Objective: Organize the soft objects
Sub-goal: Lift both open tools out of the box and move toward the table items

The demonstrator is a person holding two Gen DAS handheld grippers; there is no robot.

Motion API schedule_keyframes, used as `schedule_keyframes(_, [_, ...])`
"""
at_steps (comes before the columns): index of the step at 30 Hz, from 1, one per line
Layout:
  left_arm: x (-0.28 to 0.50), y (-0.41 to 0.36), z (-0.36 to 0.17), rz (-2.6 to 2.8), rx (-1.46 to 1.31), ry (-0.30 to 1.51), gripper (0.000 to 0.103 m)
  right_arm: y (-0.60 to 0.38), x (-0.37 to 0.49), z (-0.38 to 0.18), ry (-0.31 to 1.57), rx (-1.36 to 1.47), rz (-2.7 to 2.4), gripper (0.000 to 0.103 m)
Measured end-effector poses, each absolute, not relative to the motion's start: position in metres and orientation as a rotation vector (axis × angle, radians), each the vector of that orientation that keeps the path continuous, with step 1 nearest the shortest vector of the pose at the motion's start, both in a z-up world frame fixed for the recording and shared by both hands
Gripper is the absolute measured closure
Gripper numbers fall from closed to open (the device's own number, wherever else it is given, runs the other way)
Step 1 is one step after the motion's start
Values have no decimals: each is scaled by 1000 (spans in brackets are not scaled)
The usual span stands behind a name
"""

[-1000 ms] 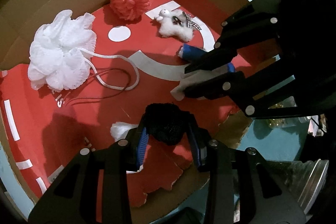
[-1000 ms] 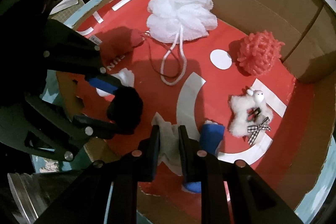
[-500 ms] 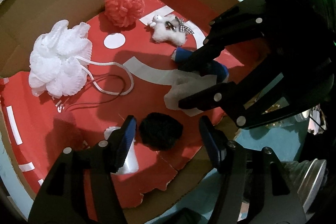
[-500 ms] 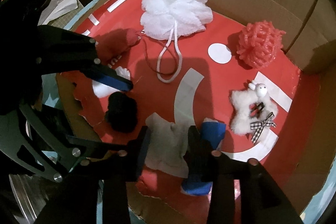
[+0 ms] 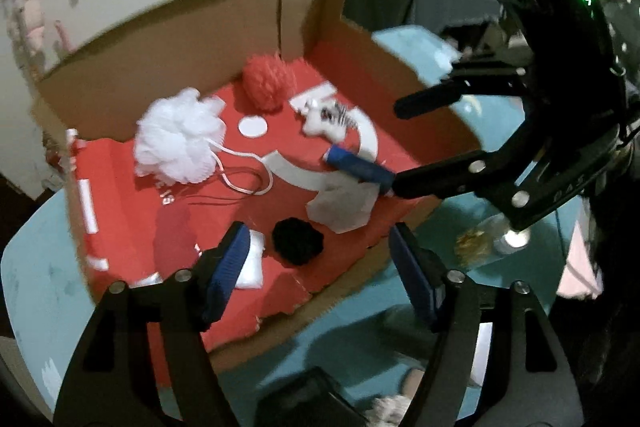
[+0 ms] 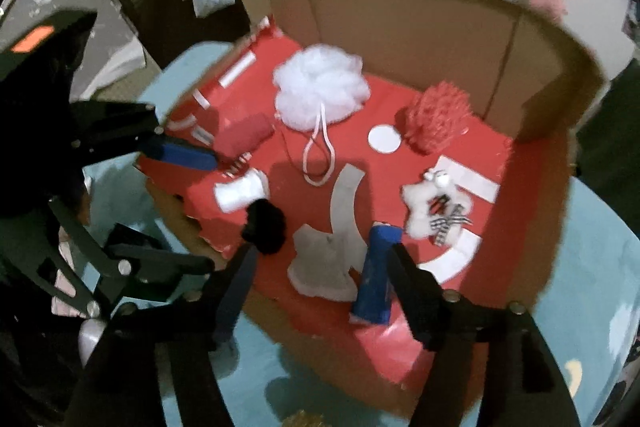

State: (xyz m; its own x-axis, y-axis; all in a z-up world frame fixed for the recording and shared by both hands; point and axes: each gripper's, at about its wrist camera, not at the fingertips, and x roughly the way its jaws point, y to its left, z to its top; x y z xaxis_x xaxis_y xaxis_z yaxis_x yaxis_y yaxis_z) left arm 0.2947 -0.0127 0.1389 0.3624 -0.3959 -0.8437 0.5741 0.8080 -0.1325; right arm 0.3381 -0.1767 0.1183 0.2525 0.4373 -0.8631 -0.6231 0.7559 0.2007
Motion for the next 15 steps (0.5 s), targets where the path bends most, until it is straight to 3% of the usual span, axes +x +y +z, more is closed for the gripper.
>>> schedule_keyframes(7, [232,-3,175,-586,117,867,27,-201,281,172,950,-119,681,12])
schedule_keyframes(15, [159,4,194,-493,93,695,15,-212,200,201,799,-97,629,2])
